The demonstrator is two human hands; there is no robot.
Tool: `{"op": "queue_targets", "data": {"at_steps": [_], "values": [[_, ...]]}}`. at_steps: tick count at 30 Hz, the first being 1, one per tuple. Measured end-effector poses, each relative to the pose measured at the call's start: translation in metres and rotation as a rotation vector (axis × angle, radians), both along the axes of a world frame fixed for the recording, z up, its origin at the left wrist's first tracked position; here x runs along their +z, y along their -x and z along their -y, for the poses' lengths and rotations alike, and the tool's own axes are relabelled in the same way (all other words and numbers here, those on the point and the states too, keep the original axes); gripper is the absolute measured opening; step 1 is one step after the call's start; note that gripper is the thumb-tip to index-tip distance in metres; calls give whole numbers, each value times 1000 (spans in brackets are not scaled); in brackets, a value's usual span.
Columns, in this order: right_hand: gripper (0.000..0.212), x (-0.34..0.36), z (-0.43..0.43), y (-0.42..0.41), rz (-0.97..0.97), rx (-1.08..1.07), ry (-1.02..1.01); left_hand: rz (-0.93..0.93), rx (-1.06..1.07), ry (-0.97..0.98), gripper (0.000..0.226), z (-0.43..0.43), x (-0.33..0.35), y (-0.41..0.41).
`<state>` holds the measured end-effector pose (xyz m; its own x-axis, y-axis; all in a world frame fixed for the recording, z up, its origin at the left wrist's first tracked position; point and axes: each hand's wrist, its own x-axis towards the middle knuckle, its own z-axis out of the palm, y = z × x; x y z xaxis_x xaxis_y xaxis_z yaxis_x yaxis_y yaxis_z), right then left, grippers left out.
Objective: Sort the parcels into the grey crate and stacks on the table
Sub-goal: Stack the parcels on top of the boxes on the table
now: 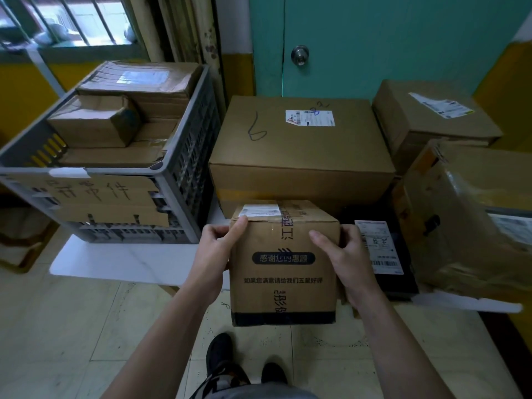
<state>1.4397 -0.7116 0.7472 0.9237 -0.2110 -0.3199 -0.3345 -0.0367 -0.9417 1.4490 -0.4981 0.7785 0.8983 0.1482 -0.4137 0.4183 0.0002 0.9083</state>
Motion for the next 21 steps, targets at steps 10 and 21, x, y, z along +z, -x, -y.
{"op": "queue_targets", "data": {"at_steps": [10,21], "values": [[80,4,-1,5,-10,62,83,-62,62,32,32,3,-4,0],[51,10,-4,10,-67,97,23,-83,10,38,29,2,-8,1]]}}
